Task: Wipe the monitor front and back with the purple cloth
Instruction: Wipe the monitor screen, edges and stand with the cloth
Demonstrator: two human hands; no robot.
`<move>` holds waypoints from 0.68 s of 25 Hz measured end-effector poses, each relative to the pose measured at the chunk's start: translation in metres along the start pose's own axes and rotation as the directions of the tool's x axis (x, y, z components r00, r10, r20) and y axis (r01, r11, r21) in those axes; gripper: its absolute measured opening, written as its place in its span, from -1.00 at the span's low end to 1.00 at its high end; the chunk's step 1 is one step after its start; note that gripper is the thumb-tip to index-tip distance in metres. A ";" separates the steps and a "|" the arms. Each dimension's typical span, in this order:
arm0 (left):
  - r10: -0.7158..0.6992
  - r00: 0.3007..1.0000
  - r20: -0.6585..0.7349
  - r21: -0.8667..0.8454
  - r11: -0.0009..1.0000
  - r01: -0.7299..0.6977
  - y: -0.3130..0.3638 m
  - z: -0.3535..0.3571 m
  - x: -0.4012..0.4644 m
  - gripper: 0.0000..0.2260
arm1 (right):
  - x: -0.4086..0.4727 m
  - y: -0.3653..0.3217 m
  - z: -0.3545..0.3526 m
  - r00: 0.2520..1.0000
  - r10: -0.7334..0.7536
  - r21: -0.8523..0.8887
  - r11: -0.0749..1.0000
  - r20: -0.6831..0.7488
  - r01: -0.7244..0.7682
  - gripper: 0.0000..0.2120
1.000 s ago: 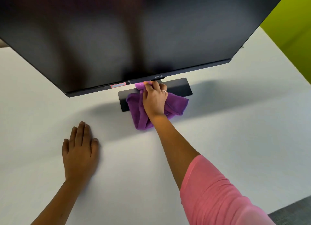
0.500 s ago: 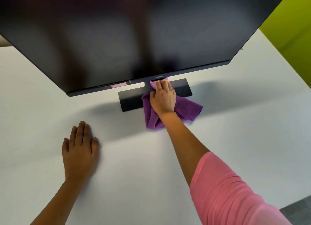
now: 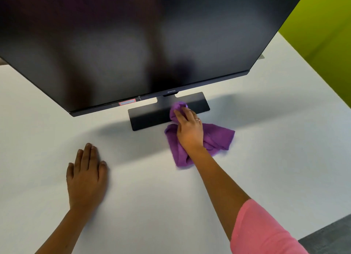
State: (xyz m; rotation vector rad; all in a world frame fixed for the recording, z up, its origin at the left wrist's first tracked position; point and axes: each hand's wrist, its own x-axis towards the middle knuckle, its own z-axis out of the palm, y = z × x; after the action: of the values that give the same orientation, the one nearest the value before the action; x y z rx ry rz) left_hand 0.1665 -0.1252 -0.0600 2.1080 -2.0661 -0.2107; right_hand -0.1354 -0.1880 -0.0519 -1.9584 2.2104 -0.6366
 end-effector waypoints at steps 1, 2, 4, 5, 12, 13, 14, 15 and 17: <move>-0.001 1.000 0.002 0.002 1.000 0.001 0.000 0.000 0.000 -0.45 | 0.004 0.013 -0.007 0.991 0.129 0.003 0.992 -0.038 -0.129 -0.59; 0.000 1.000 0.005 0.003 1.000 -0.001 0.000 0.000 0.000 -0.45 | 0.008 0.023 -0.015 0.965 0.253 0.051 0.967 -0.067 -0.249 -0.60; 0.005 1.000 0.007 0.003 1.000 -0.005 0.000 0.000 0.001 -0.46 | 0.019 0.026 -0.028 0.874 0.478 0.279 0.854 -0.086 -0.439 -0.66; 0.004 1.000 0.005 0.002 1.000 -0.004 0.000 0.000 0.002 -0.46 | 0.023 0.020 -0.031 0.839 0.539 0.395 0.788 -0.074 -0.472 -0.69; 0.009 1.000 0.004 0.016 1.000 -0.009 0.003 -0.004 0.000 -0.45 | 0.029 -0.067 -0.016 0.834 0.551 0.655 0.639 -0.026 -0.402 -0.71; 0.010 1.000 0.007 0.023 1.000 -0.010 0.004 -0.004 0.001 -0.45 | 0.031 -0.073 -0.014 0.824 0.566 0.668 0.619 -0.015 -0.412 -0.71; 0.011 1.000 0.009 0.028 1.000 -0.011 0.003 -0.004 0.001 -0.45 | 0.030 -0.077 -0.012 0.820 0.572 0.668 0.615 -0.012 -0.419 -0.73; 0.011 1.000 0.009 0.029 1.000 -0.012 0.003 -0.003 0.002 -0.45 | 0.028 -0.082 -0.009 0.830 0.557 0.663 0.627 -0.016 -0.408 -0.74; 0.011 1.000 0.010 0.027 1.000 -0.012 0.002 -0.003 0.002 -0.45 | 0.022 -0.091 -0.004 0.884 0.468 0.667 0.660 -0.003 -0.347 -0.75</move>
State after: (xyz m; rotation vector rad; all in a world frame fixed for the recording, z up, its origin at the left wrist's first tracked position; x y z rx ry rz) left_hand 0.1654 -0.1268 -0.0571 2.1142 -2.0975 -0.1926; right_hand -0.0567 -0.2156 -0.0089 -1.0380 2.0025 -1.3161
